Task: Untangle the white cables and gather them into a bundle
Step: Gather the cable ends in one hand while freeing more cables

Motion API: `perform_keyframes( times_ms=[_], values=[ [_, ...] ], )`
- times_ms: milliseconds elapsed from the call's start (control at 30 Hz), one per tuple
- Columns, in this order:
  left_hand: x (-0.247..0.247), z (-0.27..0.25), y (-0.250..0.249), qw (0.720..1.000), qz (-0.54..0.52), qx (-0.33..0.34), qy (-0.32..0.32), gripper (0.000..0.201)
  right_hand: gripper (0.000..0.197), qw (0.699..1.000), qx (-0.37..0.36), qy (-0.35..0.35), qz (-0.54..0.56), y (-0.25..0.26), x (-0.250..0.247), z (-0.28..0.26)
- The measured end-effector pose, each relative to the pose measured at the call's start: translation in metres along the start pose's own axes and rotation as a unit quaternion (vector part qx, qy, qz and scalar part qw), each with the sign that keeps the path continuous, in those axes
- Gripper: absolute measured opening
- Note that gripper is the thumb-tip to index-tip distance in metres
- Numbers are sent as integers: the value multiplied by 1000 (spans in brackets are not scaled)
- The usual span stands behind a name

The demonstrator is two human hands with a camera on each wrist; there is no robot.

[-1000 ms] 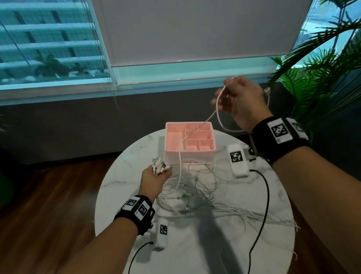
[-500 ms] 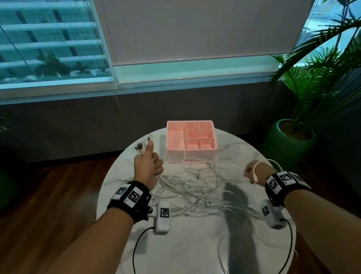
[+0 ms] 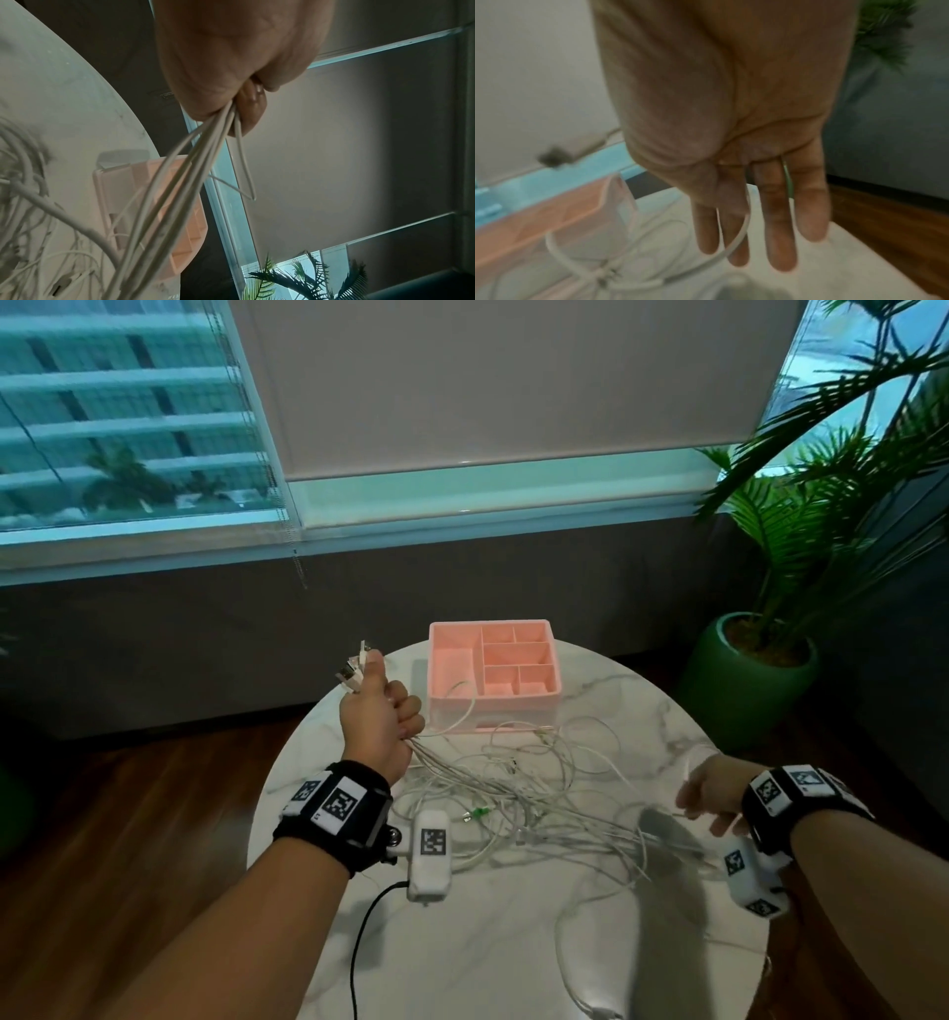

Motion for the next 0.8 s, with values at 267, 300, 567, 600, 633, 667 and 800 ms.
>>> perform_keyframes(
  times_ms=[267, 300, 567, 600, 633, 667, 800],
  values=[
    [-11, 3, 6, 1000, 2, -1, -14, 41, 32, 936, 38, -25, 348, -29, 12, 3],
    [-12, 3, 7, 1000, 2, -5, -14, 41, 29, 926, 36, -50, 372, -27, 10, 3],
    [22, -21, 23, 997, 29, -43, 65, 43, 30, 925, -293, -170, 174, 96, -18, -41],
    [27, -23, 23, 996, 25, -48, 77, 43, 38, 916, -342, -154, 143, 119, -17, -55],
    [32, -25, 23, 995, 20, -51, 87, 43, 46, 908, -382, -137, 104, 140, -14, -67],
    [36, -27, 22, 994, 15, -53, 95, 43, 52, 899, -416, -123, 60, 160, -10, -76],
    [44, -32, 10, 992, -1, -54, 111, 42, 46, 862, -474, -177, -35, 197, 3, -79]
  ],
)
Point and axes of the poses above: each hand's wrist, its own z-axis towards the middle knuckle, its own x-axis out of the palm, y = z × x, the point moved 2 cm from there along z, towards the middle knuckle, and after that the axes turned 10 degrees about -z, right-handed, at the moved point
